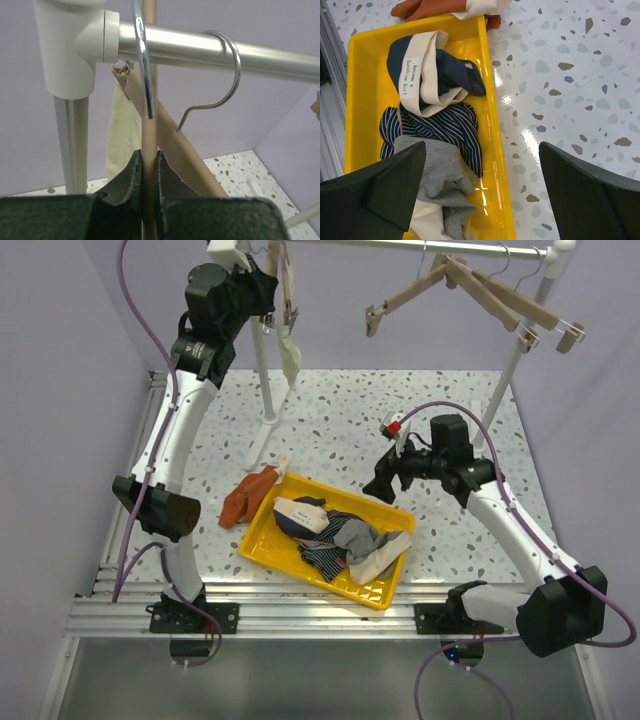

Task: Remove the underwear clipped to the hanger
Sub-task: Place the hanger at the clothesline.

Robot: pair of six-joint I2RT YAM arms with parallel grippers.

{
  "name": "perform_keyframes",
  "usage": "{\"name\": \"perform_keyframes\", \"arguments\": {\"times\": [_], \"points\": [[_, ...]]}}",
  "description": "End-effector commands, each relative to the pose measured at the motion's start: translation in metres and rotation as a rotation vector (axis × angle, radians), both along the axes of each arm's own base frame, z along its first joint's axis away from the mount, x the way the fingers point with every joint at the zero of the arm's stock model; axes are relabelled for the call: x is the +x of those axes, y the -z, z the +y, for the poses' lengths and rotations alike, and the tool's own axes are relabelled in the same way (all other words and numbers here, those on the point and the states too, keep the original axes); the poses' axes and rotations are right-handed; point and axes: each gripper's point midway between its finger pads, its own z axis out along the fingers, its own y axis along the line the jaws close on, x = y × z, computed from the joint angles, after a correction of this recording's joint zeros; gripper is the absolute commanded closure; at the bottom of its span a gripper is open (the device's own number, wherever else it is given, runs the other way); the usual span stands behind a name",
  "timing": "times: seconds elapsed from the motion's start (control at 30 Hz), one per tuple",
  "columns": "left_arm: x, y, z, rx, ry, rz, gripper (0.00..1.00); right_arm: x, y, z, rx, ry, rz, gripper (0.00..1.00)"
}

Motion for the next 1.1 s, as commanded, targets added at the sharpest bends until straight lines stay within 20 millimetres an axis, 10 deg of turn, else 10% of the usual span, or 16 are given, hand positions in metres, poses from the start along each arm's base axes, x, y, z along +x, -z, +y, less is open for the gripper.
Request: {"name": "perform_keyframes", "arguments": {"times": [0.0,0.63,0.93,1.07], "points": [[0.001,-0.033,0.002,-0.061,0.000,-0.103,1.00,0.005,-0.009,0.005,0.036,-0.007,-0.022,0.01],[0.019,-0.013,0.002,-0.076,-0.033,-0.057,1.00,0.002,-0.009,0.005,0.040,-0.008,-0.016,0.01],[0.008,-0.020,0.005,-0.098,-0.036,-0.053,0.52,0.001,-0.010,0.005,0.043,-0.010,-0.015,0.01],[-0.004,-0.033,0.009,-0.112,-0.034,-0.068,0.46,0.000,-0.009,0.004,0.037,-0.011,-0.013,0.01]]}}
